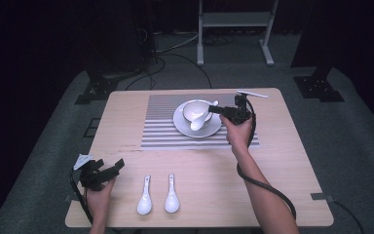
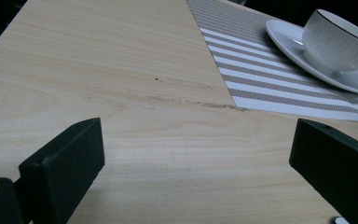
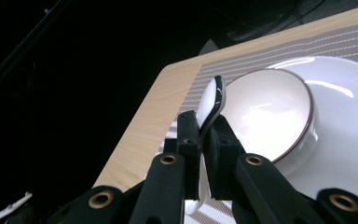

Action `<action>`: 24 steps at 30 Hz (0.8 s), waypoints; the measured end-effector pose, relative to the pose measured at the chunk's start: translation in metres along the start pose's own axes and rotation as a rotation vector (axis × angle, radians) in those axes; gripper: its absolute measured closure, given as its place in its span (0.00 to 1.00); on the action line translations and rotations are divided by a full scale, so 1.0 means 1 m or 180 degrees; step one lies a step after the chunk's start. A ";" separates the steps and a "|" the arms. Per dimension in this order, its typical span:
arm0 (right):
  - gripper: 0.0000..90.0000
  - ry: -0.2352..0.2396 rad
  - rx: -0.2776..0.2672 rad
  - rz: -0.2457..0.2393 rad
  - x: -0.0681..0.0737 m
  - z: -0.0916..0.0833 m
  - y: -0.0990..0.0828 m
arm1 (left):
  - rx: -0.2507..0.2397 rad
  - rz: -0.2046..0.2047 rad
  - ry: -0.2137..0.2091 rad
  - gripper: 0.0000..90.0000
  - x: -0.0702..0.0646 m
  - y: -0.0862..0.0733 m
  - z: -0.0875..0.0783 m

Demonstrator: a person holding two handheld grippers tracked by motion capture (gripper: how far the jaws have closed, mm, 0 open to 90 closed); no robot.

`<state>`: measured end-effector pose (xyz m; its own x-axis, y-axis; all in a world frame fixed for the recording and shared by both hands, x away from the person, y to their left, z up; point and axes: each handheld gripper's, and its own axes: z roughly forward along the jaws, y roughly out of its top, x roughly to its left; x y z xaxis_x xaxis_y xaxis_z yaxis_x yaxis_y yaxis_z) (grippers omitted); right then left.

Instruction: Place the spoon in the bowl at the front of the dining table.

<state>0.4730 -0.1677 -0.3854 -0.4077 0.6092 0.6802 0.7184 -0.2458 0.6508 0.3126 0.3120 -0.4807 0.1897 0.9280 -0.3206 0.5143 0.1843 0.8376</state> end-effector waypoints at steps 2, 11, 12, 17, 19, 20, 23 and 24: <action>0.94 -0.0012 -0.0019 0.0024 -0.001 0.001 0.003 | -0.0002 -0.0004 0.0001 0.02 0.000 0.000 0.000; 0.94 -0.0049 -0.0191 0.0125 -0.002 0.004 0.009 | -0.0001 0.0002 -0.0011 0.02 0.000 0.000 0.000; 0.94 -0.0054 -0.0205 0.0132 -0.002 0.005 0.010 | -0.0004 0.0000 -0.0013 0.02 0.000 0.000 0.000; 0.94 -0.0124 -0.0247 0.0172 -0.003 0.010 0.012 | -0.0003 -0.0005 -0.0013 0.02 0.000 0.000 0.000; 0.94 -0.0159 -0.0260 0.0189 -0.005 0.012 0.014 | -0.0005 -0.0011 -0.0016 0.02 0.000 0.000 0.000; 0.94 -0.0177 -0.0262 0.0183 -0.005 0.013 0.014 | -0.0004 -0.0008 -0.0016 0.02 0.000 0.000 0.000; 0.94 -0.0258 -0.0266 0.0161 -0.007 0.015 0.015 | -0.0003 -0.0002 -0.0015 0.02 0.000 0.000 0.000; 0.94 -0.0256 -0.0269 0.0167 -0.007 0.016 0.015 | -0.0004 -0.0002 -0.0018 0.02 0.000 0.000 0.000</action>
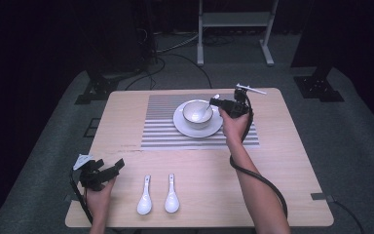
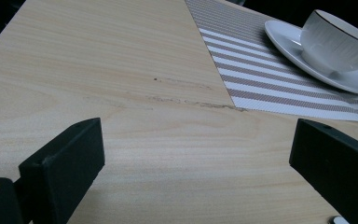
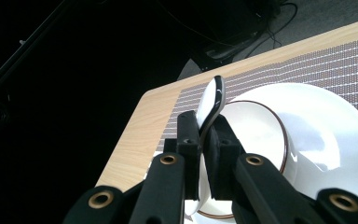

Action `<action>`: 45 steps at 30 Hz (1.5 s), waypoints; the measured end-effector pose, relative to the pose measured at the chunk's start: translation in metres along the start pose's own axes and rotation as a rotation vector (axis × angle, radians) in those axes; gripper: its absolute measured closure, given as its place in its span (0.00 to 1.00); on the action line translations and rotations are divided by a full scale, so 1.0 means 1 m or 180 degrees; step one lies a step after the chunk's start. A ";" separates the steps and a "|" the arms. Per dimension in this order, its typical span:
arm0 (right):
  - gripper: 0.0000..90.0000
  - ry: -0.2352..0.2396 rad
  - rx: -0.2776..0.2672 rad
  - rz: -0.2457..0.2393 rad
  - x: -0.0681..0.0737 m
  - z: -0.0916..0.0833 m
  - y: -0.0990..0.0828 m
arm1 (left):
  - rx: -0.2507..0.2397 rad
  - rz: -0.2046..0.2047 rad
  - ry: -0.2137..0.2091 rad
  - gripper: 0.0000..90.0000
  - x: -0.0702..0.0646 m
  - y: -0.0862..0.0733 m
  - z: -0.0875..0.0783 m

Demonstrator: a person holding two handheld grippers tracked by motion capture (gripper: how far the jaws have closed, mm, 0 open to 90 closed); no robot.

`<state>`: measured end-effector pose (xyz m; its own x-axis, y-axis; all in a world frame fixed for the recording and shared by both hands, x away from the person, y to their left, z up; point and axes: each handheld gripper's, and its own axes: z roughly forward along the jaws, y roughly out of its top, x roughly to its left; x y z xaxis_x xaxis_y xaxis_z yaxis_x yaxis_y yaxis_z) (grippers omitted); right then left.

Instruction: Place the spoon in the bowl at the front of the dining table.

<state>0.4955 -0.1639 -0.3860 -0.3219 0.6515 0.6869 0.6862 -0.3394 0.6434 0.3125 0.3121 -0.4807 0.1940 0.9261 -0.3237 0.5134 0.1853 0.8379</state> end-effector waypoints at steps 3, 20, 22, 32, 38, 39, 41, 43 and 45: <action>0.94 -0.0031 -0.0014 0.0000 -0.001 0.001 0.000 | 0.0000 0.0000 0.0000 0.02 0.000 0.000 0.000; 0.94 -0.0158 -0.0046 0.0033 -0.016 0.007 -0.007 | 0.0011 0.0010 0.0001 0.02 0.000 0.000 0.000; 0.94 -0.0160 -0.0024 0.0039 -0.017 0.008 -0.008 | 0.0012 0.0011 0.0003 0.02 0.000 0.000 0.000; 0.93 -0.0234 0.0081 0.0026 -0.024 0.014 -0.017 | 0.0005 0.0001 -0.0007 0.02 0.000 0.000 0.000; 0.93 -0.0234 0.0162 0.0040 -0.027 0.018 -0.021 | 0.0012 0.0007 -0.0001 0.02 0.000 0.000 0.001; 0.93 -0.0232 0.0171 0.0037 -0.028 0.018 -0.022 | 0.0009 0.0005 -0.0003 0.02 0.000 0.000 0.001; 0.93 -0.0244 0.0181 0.0041 -0.029 0.019 -0.023 | 0.0010 0.0005 -0.0002 0.02 0.000 0.000 0.001; 0.93 -0.0261 0.0209 0.0028 -0.031 0.020 -0.024 | 0.0013 0.0013 -0.0001 0.02 0.000 0.000 0.001; 0.93 -0.0248 0.0213 0.0051 -0.033 0.019 -0.024 | 0.0014 0.0021 0.0000 0.02 0.000 0.000 0.001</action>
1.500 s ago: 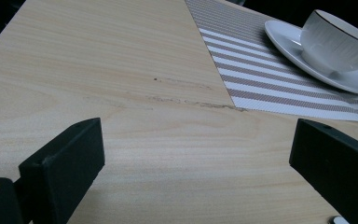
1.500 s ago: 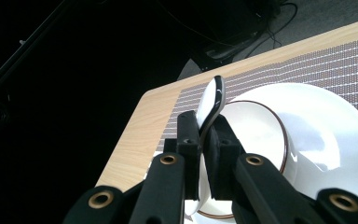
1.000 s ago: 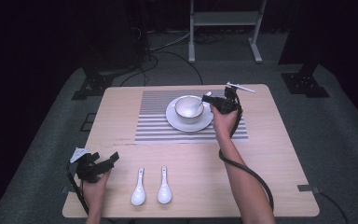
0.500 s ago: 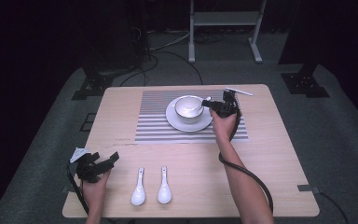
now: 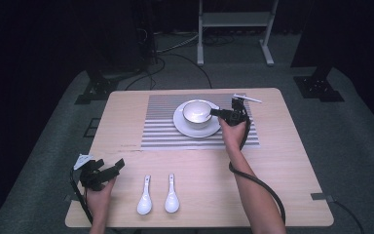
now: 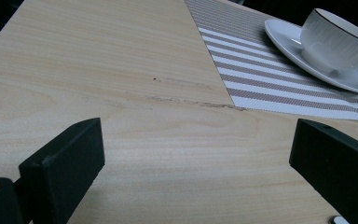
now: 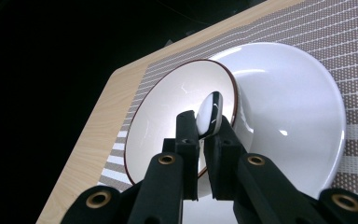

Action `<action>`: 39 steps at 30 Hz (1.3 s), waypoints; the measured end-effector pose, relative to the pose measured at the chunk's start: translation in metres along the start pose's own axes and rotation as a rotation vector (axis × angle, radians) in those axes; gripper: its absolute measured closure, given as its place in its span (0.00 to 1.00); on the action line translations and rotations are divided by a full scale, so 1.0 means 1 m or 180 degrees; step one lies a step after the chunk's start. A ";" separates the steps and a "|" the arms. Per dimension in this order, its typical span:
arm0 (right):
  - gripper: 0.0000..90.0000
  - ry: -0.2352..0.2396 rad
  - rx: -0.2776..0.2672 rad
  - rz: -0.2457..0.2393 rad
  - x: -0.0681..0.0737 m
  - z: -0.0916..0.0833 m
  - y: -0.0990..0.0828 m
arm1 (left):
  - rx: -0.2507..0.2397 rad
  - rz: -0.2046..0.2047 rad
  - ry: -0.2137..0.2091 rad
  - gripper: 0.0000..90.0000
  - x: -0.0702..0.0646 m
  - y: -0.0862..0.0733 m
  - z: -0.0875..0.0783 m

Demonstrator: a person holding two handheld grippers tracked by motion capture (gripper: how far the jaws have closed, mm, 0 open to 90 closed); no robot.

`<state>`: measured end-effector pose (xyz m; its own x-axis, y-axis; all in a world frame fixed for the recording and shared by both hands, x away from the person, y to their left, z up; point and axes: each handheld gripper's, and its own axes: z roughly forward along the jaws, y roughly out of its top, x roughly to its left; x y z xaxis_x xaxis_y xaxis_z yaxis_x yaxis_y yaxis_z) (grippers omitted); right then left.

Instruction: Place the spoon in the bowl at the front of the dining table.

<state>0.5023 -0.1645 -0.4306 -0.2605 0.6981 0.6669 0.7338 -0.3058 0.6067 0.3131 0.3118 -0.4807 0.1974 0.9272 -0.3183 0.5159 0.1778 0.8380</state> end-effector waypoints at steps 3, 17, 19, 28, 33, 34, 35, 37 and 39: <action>0.93 0.0003 0.0002 0.0026 -0.002 -0.001 0.000 | 0.0000 0.0000 0.0001 0.02 0.000 0.000 0.000; 0.88 -0.0070 0.0037 0.0038 -0.007 -0.001 0.002 | -0.0007 -0.0011 -0.0008 0.02 0.000 0.000 0.000; 0.87 -0.0062 0.0041 0.0064 -0.010 -0.002 0.001 | -0.0008 -0.0012 -0.0009 0.02 0.000 0.000 0.000; 0.83 -0.0005 0.0057 0.0151 -0.017 -0.002 -0.004 | -0.0004 -0.0002 -0.0004 0.02 0.000 0.000 0.000; 0.82 0.0075 0.0059 0.0178 -0.020 -0.004 -0.008 | -0.0004 0.0006 0.0001 0.02 0.000 0.000 0.000; 0.82 0.0089 0.0063 0.0168 -0.021 -0.005 -0.009 | -0.0003 0.0003 0.0002 0.02 0.000 0.000 0.000; 0.82 0.0102 0.0064 0.0182 -0.021 -0.005 -0.010 | -0.0004 0.0004 0.0002 0.02 0.000 0.000 0.000; 0.82 0.0142 0.0054 0.0166 -0.022 -0.007 -0.012 | -0.0005 0.0006 0.0004 0.02 -0.001 0.000 0.000; 0.81 0.0169 0.0081 0.0157 -0.023 -0.008 -0.014 | -0.0003 0.0007 0.0008 0.02 -0.001 0.000 0.000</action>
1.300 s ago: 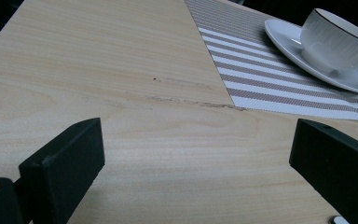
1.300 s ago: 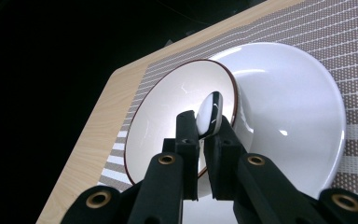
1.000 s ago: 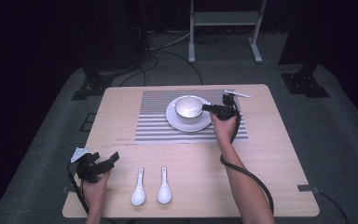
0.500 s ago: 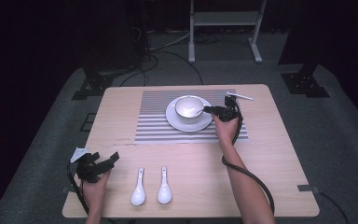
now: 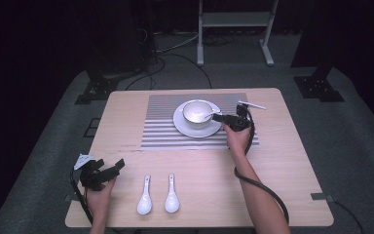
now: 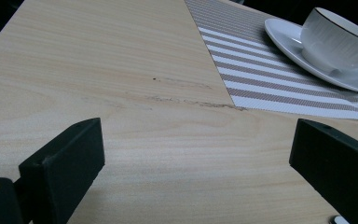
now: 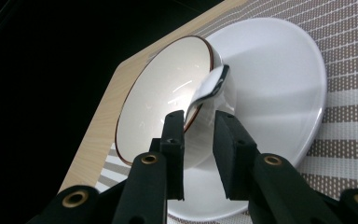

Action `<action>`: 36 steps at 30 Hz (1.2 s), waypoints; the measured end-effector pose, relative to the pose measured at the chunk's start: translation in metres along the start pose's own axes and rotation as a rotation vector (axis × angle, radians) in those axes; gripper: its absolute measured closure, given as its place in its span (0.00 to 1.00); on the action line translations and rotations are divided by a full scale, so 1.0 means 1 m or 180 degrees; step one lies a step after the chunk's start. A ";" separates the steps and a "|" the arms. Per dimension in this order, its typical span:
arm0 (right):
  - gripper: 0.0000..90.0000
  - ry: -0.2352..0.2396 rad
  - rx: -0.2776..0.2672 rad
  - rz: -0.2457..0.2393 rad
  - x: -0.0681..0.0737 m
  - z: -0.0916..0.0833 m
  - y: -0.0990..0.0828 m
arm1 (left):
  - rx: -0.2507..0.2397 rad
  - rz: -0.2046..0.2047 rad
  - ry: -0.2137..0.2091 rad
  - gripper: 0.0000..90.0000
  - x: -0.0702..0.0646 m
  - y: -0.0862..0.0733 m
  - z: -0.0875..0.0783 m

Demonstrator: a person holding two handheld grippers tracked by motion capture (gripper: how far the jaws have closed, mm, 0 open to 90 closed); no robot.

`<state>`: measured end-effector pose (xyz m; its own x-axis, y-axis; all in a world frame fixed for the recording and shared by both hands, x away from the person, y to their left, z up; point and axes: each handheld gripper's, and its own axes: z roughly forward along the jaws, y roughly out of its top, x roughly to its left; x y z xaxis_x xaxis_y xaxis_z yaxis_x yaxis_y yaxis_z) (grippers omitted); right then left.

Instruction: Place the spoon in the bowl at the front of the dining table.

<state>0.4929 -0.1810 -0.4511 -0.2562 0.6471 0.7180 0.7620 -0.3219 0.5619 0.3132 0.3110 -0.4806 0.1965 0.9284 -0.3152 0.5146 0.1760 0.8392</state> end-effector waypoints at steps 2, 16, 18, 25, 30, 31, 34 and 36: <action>0.81 0.0027 -0.0019 -0.0005 -0.001 -0.002 -0.002 | 0.0007 0.0006 0.0002 0.02 0.000 0.000 0.000; 0.73 0.0183 0.0078 -0.0100 -0.003 -0.013 -0.018 | 0.0007 -0.0003 0.0011 0.02 0.000 0.000 0.000; 0.72 0.0208 0.0083 -0.0083 -0.003 -0.015 -0.020 | 0.0009 -0.0004 0.0014 0.02 0.000 0.000 0.000; 0.65 0.0265 0.0178 -0.0147 -0.003 -0.018 -0.027 | 0.0009 -0.0012 0.0020 0.02 0.000 0.000 0.000; 0.61 0.0312 0.0253 -0.0189 -0.002 -0.019 -0.033 | 0.0007 -0.0023 0.0029 0.02 0.000 0.000 0.000; 0.60 0.0323 0.0261 -0.0200 -0.001 -0.019 -0.034 | 0.0008 -0.0018 0.0030 0.02 0.000 0.000 0.000; 0.59 0.0390 0.0284 -0.0205 0.000 -0.021 -0.037 | 0.0010 -0.0019 0.0032 0.02 0.000 0.000 0.000; 0.56 0.0476 0.0313 -0.0168 0.000 -0.022 -0.040 | 0.0007 -0.0034 0.0037 0.02 0.000 0.000 0.000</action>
<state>0.4494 -0.1831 -0.4649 -0.3775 0.5489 0.7458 0.7977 -0.2163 0.5630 0.3133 0.3114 -0.4805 0.1813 0.9303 -0.3190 0.5184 0.1853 0.8348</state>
